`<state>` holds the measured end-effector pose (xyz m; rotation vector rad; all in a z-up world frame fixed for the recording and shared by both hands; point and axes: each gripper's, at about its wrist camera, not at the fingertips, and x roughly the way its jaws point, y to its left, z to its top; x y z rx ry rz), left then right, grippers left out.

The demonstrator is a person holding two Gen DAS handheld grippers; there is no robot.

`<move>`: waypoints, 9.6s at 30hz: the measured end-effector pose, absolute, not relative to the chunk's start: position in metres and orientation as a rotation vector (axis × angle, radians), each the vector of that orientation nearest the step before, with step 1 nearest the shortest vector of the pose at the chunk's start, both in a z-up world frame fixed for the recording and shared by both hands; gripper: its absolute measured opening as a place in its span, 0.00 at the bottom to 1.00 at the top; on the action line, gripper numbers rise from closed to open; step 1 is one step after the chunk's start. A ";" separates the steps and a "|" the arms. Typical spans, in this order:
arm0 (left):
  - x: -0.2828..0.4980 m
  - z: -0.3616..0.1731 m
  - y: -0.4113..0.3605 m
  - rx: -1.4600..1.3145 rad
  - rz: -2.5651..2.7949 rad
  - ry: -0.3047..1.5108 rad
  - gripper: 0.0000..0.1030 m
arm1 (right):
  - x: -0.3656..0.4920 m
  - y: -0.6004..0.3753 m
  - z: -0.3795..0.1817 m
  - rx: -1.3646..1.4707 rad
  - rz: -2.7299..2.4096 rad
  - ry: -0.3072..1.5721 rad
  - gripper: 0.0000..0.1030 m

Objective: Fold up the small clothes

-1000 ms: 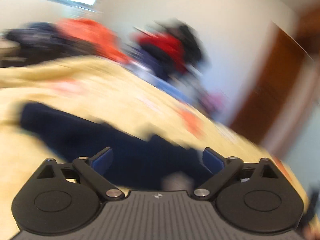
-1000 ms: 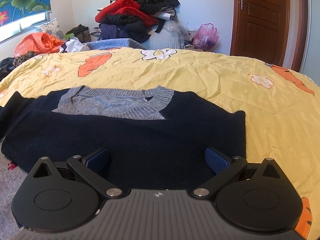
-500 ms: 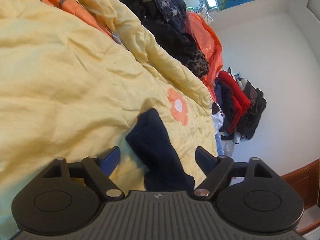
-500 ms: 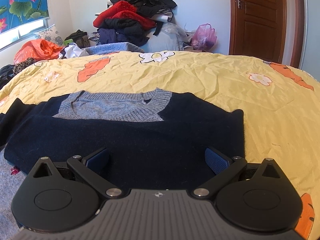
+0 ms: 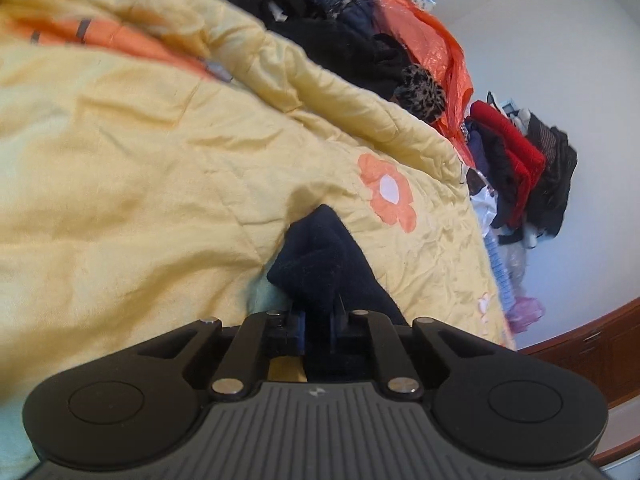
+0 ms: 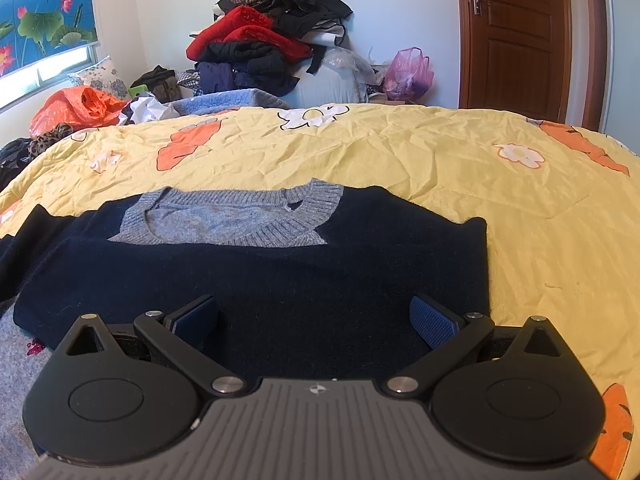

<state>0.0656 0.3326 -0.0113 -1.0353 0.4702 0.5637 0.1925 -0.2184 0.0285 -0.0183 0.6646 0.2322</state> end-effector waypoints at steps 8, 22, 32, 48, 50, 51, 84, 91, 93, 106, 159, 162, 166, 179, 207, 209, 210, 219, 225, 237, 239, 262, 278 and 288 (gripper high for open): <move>0.123 0.069 0.188 -0.410 0.434 0.402 0.09 | 0.193 -0.219 0.028 -0.016 0.234 0.664 1.00; 0.120 0.006 -0.033 0.165 -0.178 0.565 0.34 | 0.192 -0.238 0.031 0.135 0.275 0.639 1.00; 0.061 -0.001 0.057 -0.255 -0.135 0.561 0.93 | 0.196 -0.234 0.054 0.205 0.278 0.715 0.99; 0.062 -0.009 0.081 -0.419 -0.050 0.564 0.93 | 0.215 -0.139 0.050 0.261 0.545 0.981 0.50; 0.063 -0.010 0.082 -0.420 -0.050 0.564 0.93 | 0.217 -0.138 0.049 0.258 0.543 1.004 0.21; 0.063 -0.010 0.082 -0.421 -0.051 0.563 0.93 | 0.217 -0.138 0.049 0.261 0.545 0.999 0.21; 0.077 0.022 0.066 -0.289 -0.069 0.549 0.94 | 0.209 -0.293 0.083 0.361 0.228 0.812 0.65; 0.170 0.037 0.027 -0.068 -0.067 0.581 0.94 | 0.193 -0.241 0.093 0.190 0.323 0.688 0.64; 0.199 0.025 0.018 0.002 -0.040 0.643 0.94 | 0.200 -0.224 0.077 0.148 0.317 0.720 0.63; 0.232 -0.011 0.035 0.051 -0.057 0.711 1.00 | 0.196 -0.214 0.036 -0.062 0.307 0.697 0.64; -0.004 -0.001 0.017 0.023 -0.091 0.784 1.00 | 0.003 -0.214 0.031 -0.146 0.201 0.729 1.00; -0.018 -0.008 0.016 0.047 -0.099 0.746 1.00 | 0.001 -0.214 0.031 -0.143 0.195 0.731 1.00; -0.020 -0.011 0.017 0.033 -0.095 0.723 1.00 | -0.011 -0.211 0.033 -0.140 0.198 0.753 1.00; -0.032 -0.007 0.018 0.039 -0.066 0.743 1.00 | -0.048 -0.210 0.037 -0.173 0.192 0.783 1.00; -0.109 -0.004 0.021 0.044 -0.036 0.789 1.00 | -0.130 -0.213 0.042 -0.173 0.210 0.837 1.00; -0.112 -0.003 0.021 0.042 -0.037 0.789 1.00 | -0.135 -0.213 0.043 -0.175 0.215 0.843 1.00; -0.114 -0.004 0.022 0.041 -0.036 0.788 1.00 | -0.137 -0.213 0.043 -0.178 0.217 0.843 1.00; -0.135 -0.002 0.028 0.034 -0.049 0.780 1.00 | -0.157 -0.214 0.044 -0.183 0.214 0.836 1.00; -0.155 -0.001 0.037 0.032 -0.061 0.787 1.00 | -0.170 -0.217 0.047 -0.174 0.229 0.839 1.00; -0.168 0.010 0.147 -0.464 -0.059 0.868 1.00 | -0.169 -0.342 0.081 0.489 0.275 0.854 0.86; -0.166 0.008 0.159 -0.566 -0.123 0.879 1.00 | -0.166 -0.366 0.074 0.608 0.284 0.885 0.86; -0.145 -0.020 0.183 -0.922 -0.453 1.018 1.00 | -0.143 -0.357 0.033 0.862 0.569 1.151 0.65; -0.134 -0.018 0.174 -0.767 -0.421 1.133 0.36 | -0.136 -0.377 0.000 0.966 0.542 1.215 0.08; -0.129 -0.018 0.172 -0.680 -0.413 1.156 0.12 | -0.136 -0.381 0.001 0.981 0.580 1.230 0.11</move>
